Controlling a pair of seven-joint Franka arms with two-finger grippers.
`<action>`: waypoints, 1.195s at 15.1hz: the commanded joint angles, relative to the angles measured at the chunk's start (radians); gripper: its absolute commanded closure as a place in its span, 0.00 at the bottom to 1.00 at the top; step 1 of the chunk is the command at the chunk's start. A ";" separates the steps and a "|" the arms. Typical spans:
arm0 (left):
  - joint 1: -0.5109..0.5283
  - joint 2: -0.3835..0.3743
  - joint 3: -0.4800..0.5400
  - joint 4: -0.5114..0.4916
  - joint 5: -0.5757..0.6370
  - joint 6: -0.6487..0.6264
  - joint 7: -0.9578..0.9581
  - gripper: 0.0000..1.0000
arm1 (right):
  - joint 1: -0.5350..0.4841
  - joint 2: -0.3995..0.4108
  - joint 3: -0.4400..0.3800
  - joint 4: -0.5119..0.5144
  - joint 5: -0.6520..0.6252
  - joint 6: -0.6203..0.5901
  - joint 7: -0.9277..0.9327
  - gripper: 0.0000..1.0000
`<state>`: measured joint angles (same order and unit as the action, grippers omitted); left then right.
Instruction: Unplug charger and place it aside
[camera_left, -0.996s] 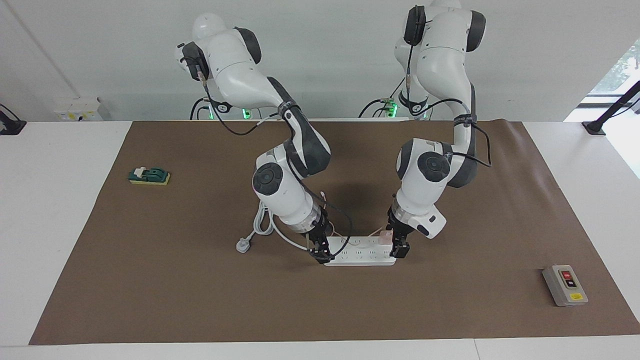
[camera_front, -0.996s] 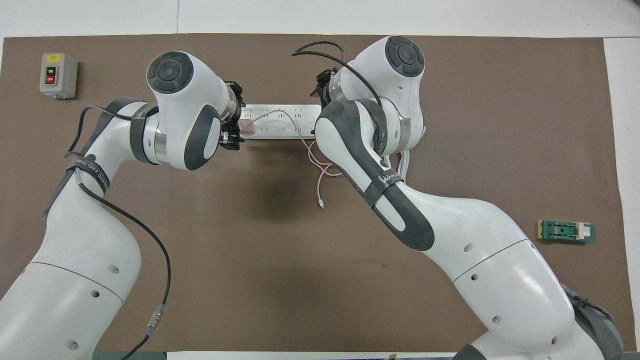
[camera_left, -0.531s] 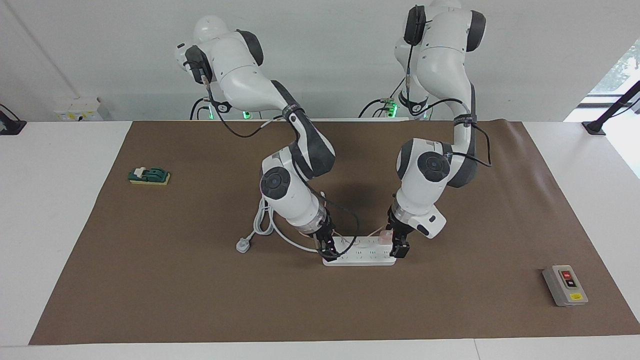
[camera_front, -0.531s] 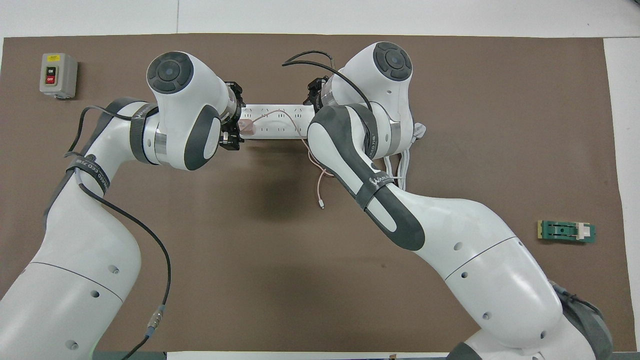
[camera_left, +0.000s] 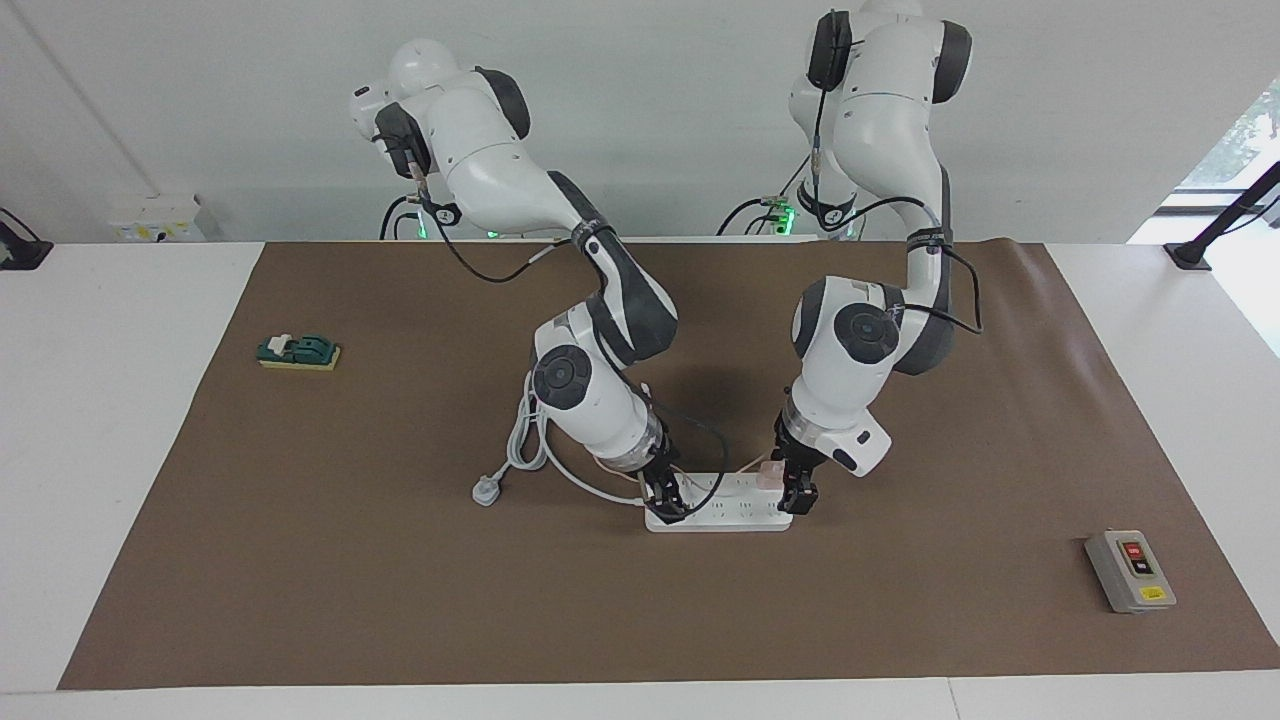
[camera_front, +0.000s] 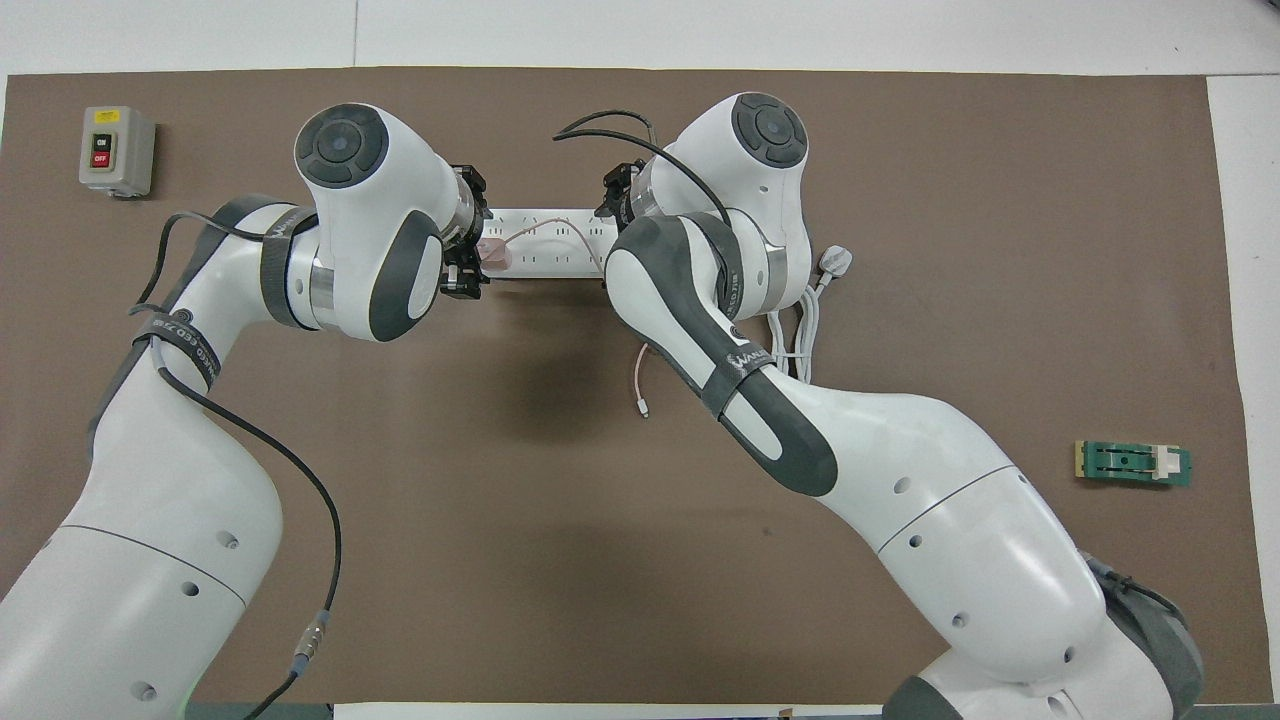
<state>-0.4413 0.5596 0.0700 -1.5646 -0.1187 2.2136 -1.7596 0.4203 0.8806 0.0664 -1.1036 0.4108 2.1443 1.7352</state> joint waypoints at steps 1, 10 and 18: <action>-0.017 -0.033 0.013 -0.040 -0.012 -0.006 -0.012 0.18 | -0.017 0.052 0.018 0.085 0.019 -0.008 -0.026 0.05; -0.030 -0.035 0.013 -0.040 -0.013 -0.011 -0.014 0.19 | -0.011 0.075 0.015 0.079 0.019 0.008 -0.028 0.05; -0.036 -0.035 0.013 -0.040 -0.019 -0.011 -0.015 0.18 | -0.011 0.078 0.012 0.079 0.016 0.006 -0.028 0.05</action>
<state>-0.4616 0.5582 0.0689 -1.5660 -0.1228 2.2124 -1.7640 0.4182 0.9297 0.0691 -1.0579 0.4108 2.1457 1.7349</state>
